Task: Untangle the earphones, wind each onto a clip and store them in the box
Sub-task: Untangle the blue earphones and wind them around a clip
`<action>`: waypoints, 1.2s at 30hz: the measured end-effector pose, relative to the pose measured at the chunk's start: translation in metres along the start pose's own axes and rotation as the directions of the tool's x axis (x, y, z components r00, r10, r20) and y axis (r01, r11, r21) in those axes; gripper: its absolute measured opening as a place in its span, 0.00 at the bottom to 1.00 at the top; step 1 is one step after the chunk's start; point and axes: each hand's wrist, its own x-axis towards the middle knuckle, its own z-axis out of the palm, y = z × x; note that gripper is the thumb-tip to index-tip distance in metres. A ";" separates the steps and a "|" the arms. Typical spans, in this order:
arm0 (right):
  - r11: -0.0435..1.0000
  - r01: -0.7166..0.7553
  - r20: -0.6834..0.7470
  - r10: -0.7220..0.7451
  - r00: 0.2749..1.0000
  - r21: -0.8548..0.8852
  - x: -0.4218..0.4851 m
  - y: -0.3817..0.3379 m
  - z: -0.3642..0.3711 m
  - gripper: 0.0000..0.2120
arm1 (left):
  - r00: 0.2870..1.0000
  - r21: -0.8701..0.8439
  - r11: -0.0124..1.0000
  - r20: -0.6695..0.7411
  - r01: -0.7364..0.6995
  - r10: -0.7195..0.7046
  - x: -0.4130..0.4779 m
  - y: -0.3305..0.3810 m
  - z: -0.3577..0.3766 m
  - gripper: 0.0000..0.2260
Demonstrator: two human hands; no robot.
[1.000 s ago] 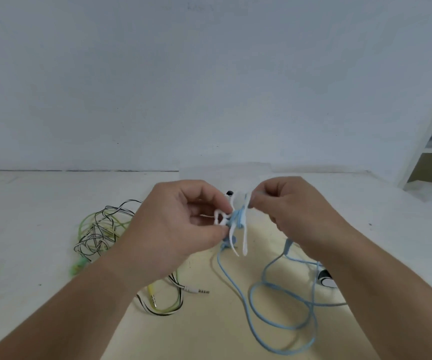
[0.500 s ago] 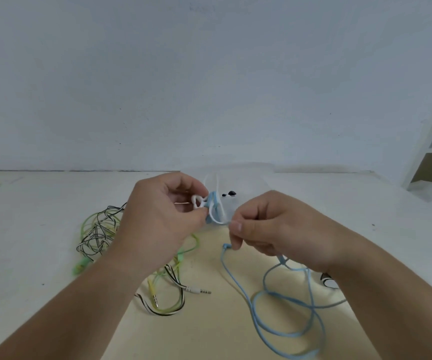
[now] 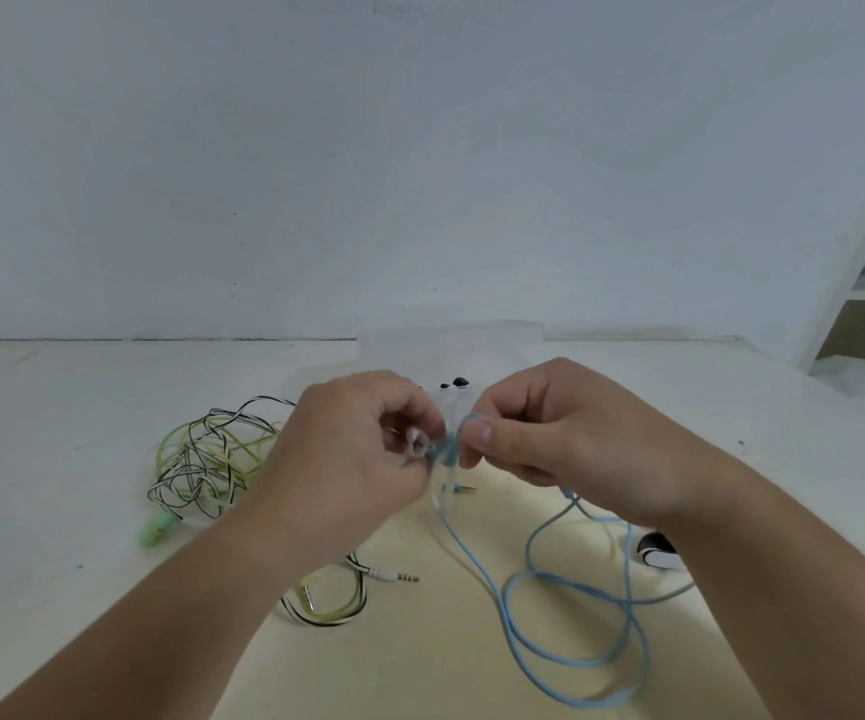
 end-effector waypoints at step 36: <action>0.986 -0.160 0.195 0.165 0.967 -0.040 -0.001 0.001 0.007 0.14 | 0.984 -0.226 0.971 -0.141 0.075 -0.109 0.007 -0.003 -0.006 0.13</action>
